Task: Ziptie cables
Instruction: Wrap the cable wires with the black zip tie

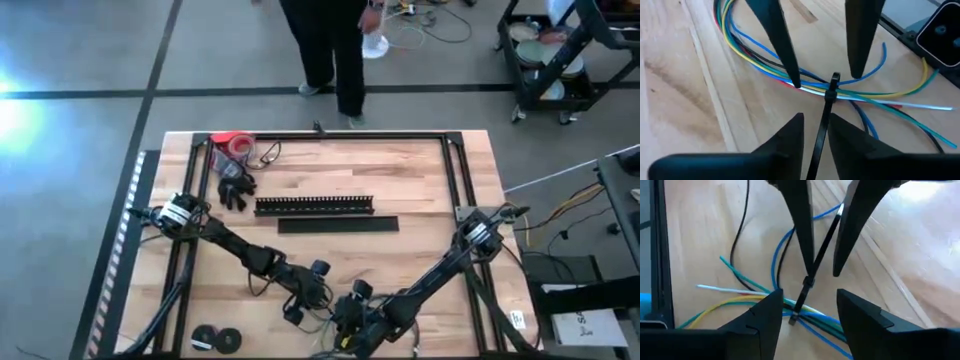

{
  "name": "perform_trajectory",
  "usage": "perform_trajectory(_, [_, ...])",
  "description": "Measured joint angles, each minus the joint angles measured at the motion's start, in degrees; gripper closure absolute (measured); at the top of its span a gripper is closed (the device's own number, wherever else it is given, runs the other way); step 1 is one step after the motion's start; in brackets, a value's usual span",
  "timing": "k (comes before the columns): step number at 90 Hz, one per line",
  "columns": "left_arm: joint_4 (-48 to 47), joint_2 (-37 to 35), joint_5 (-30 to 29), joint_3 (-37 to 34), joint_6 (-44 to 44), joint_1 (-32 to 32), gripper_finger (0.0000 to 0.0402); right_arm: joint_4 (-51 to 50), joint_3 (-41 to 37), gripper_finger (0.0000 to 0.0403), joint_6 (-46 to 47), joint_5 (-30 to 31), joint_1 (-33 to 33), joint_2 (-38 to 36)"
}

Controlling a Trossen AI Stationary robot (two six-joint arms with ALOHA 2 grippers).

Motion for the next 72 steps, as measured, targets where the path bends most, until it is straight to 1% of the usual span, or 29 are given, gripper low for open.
perform_trajectory(26, [0.0,-0.3,0.1,0.0,0.0,0.1,0.031,0.0,0.0,0.0231,2.6,-2.2,-0.5,-0.1])
perform_trajectory(31, [0.0,-0.4,1.3,0.0,0.0,0.2,0.0313,0.0,0.0,0.0231,2.8,-2.6,-0.5,-0.1])
perform_trajectory(41, [-0.3,-0.4,3.1,0.0,-0.7,0.4,0.0334,-0.1,0.1,0.0232,3.3,-2.8,-0.6,-0.1])
perform_trajectory(51, [-0.3,-0.4,3.1,0.0,-0.3,0.4,0.0383,-0.9,1.8,0.0237,4.1,-3.2,-0.7,-0.1])
perform_trajectory(54, [-0.3,-0.4,3.1,0.0,-0.2,0.4,0.0392,-2.0,2.8,0.0238,4.3,-3.4,-0.8,-0.1])
perform_trajectory(72, [-0.4,-0.4,3.0,0.0,-1.7,0.4,0.0399,-12.9,7.8,0.024,7.9,-3.8,-1.3,-0.1])
